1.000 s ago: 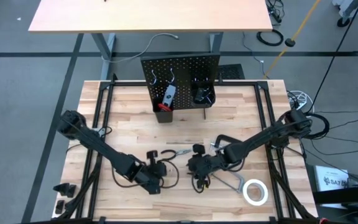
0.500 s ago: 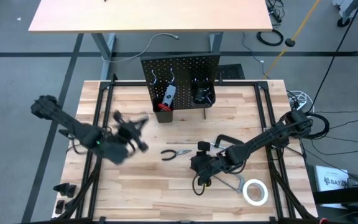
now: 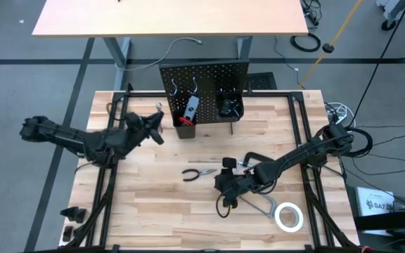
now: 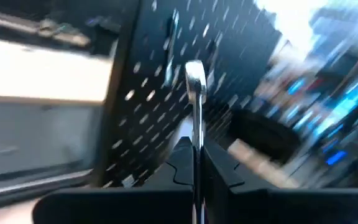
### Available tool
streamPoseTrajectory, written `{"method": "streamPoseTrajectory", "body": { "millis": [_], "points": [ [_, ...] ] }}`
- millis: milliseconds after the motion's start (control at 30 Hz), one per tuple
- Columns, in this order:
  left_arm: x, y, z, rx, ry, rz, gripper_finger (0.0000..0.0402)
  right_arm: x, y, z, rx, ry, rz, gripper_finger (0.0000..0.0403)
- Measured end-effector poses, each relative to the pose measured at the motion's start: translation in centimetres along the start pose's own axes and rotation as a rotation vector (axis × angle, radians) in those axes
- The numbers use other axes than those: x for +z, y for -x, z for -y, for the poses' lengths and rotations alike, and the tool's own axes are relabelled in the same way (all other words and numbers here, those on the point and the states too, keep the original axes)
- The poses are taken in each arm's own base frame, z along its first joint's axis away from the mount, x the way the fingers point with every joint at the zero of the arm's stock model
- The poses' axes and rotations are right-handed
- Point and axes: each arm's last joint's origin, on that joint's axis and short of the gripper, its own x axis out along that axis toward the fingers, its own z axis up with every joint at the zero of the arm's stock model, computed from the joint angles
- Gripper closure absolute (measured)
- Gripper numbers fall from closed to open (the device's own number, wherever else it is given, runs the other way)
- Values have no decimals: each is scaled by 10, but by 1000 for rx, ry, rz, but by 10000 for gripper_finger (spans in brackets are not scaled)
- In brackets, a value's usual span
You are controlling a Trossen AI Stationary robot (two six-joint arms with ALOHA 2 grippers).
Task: Hang tools onto peg board
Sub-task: Put the wrench into the left black bin on the pegboard
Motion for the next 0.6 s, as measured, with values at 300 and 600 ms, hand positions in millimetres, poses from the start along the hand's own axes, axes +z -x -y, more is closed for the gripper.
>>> {"method": "streamPoseTrajectory", "body": {
  "millis": [300,600],
  "points": [
    [-28,0,-27,-125,130,246,396,2,-3,7,-13,24,-3,248],
    [-55,-19,-14,-110,-2,190,396,6,-6,15,-23,2,17,248]
  ]
}}
